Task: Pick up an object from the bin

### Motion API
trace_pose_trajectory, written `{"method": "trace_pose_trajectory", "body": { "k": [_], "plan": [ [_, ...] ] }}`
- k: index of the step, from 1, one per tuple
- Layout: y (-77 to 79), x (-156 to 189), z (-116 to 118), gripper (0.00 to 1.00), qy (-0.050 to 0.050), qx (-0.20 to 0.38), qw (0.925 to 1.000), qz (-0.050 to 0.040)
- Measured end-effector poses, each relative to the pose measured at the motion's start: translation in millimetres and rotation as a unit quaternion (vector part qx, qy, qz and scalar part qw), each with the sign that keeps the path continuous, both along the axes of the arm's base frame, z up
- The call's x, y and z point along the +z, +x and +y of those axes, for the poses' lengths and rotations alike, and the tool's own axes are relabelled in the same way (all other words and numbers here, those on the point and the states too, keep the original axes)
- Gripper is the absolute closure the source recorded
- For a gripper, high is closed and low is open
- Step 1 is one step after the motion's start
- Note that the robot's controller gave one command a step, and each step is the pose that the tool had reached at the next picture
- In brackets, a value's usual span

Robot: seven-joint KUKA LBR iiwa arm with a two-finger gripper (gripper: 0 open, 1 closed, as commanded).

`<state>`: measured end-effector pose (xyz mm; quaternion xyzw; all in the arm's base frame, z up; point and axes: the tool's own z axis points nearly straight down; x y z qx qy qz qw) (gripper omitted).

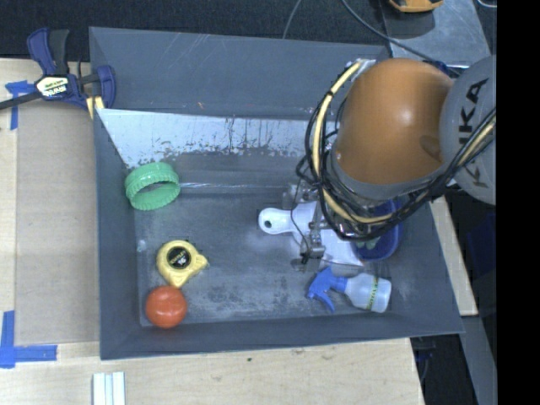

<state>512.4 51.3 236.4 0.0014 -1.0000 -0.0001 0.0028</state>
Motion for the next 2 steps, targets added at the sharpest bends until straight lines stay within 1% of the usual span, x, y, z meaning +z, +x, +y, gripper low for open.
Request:
{"method": "trace_pose_trajectory", "body": {
  "k": [1, 2],
  "plan": [
    [14.2, -46.3, -56.1, 0.00, -0.001, -0.038, 0.9993, 0.0010],
    [14.7, -43.5, -52.8, 1.00, 0.000, -0.036, 0.9994, -0.0012]
  ]
}}
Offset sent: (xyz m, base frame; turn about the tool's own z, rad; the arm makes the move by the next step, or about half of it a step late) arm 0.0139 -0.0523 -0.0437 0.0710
